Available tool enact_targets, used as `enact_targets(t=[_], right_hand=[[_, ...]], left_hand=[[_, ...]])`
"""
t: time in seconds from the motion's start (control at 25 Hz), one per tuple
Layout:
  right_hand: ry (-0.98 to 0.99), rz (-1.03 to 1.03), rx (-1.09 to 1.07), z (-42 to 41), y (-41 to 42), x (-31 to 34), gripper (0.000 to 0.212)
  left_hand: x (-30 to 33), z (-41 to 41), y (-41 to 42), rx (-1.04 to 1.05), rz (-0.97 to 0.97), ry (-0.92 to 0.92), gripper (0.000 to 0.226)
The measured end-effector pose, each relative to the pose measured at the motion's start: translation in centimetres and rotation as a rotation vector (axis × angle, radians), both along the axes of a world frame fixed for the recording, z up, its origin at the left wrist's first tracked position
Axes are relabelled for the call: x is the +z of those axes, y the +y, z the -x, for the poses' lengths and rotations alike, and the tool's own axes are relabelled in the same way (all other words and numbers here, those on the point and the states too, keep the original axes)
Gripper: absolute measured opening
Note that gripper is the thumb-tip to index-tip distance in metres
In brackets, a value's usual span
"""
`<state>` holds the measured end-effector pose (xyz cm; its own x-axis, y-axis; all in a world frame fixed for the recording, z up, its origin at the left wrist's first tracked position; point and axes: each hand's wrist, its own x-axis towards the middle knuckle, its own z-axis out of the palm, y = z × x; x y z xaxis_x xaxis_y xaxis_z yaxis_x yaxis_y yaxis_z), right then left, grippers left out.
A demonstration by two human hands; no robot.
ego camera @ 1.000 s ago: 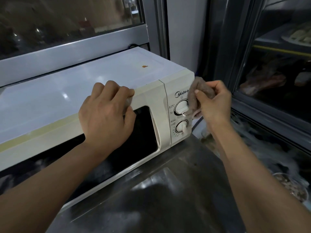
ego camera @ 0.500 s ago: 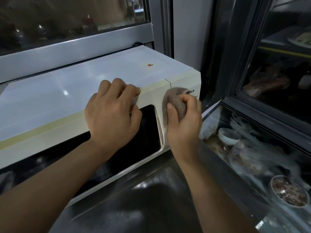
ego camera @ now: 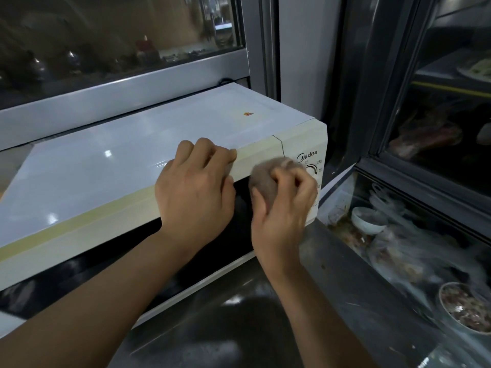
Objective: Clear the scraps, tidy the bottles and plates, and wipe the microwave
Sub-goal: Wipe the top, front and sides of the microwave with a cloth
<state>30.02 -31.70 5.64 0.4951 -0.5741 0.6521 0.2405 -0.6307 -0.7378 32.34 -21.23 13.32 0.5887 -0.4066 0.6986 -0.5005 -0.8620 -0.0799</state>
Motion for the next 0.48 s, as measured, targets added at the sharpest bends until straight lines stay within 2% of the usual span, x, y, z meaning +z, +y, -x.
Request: enact_targets(t=[0.24, 0.32, 0.48], right_hand=[[0.238, -0.11, 0.084, 2.1, 0.5, -8.4, 0.031], [0.225, -0.144, 0.113, 2.2, 0.4, -8.0, 0.027], [0.017, -0.068, 0.017, 1.0, 0.0, -1.7, 0.028]], left_hand=[[-0.3, 0.0, -0.1, 0.0, 0.007, -0.033, 0.025], [-0.3, 0.1, -0.2, 0.009, 0.002, -0.03, 0.025], [-0.3, 0.0, -0.2, 0.024, 0.003, -0.025, 0.025]])
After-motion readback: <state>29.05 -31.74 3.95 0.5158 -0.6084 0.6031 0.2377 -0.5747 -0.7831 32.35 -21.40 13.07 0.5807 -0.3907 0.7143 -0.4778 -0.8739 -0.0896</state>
